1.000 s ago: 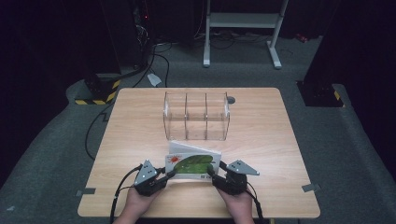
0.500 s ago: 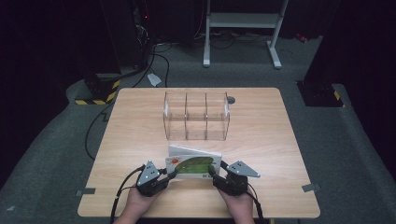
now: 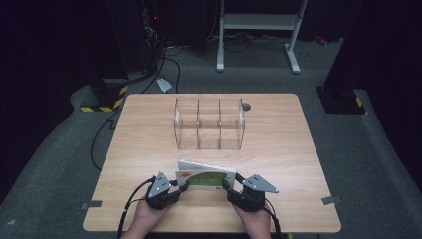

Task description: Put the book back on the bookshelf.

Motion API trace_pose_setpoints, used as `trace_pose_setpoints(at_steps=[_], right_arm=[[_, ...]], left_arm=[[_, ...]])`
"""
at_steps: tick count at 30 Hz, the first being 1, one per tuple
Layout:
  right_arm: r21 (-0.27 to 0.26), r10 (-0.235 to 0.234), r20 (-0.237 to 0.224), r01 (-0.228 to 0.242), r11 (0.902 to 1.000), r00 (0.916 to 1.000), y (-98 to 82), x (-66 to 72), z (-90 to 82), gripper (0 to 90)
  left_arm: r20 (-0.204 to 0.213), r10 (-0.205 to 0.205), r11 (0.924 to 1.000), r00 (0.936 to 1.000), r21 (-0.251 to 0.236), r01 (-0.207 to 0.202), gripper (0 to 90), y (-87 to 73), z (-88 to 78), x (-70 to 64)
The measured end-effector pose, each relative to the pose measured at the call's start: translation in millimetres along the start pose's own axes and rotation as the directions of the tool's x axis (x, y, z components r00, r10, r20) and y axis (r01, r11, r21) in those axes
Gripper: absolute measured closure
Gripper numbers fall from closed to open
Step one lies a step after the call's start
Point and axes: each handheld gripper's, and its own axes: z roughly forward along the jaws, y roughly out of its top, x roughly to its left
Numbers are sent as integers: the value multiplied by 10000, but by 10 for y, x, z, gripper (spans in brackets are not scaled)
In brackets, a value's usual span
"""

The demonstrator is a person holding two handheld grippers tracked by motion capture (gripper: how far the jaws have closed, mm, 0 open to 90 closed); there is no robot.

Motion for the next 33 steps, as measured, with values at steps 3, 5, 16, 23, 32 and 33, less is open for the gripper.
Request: trace_pose_setpoints(at_steps=[3, 5, 16, 23, 32, 33], right_arm=[[-16, -79, -35, 79, 10000, 10000, -6, 4, -16, 460], [-58, -114, -50, 114, 9999, 9999, -7, 9, -26, 461], [-86, -319, -126, 318, 9995, 9994, -6, 36, -51, 418], [-89, -343, -331, 340, 9994, 9989, 23, 14, -52, 344], [115, -639, -724, 649, 9978, 9953, 100, 1, 36, 258], [114, -705, -748, 715, 9974, 9947, 109, -2, 44, 254]], left_arm=[[12, 40, 10000, 10000, 35, -40, 688, -7, -1, 0], [-4, 66, 10000, 10000, 56, -66, 683, -13, 0, -2], [-109, 60, 9999, 9999, 97, -59, 656, -20, -18, -2], [-299, -134, 9999, 9995, 62, 136, 601, -42, -70, 44], [-744, -297, 9993, 9968, 193, 312, 498, -114, -158, 88], [-807, -317, 9993, 9962, 190, 333, 494, -122, -175, 96]])
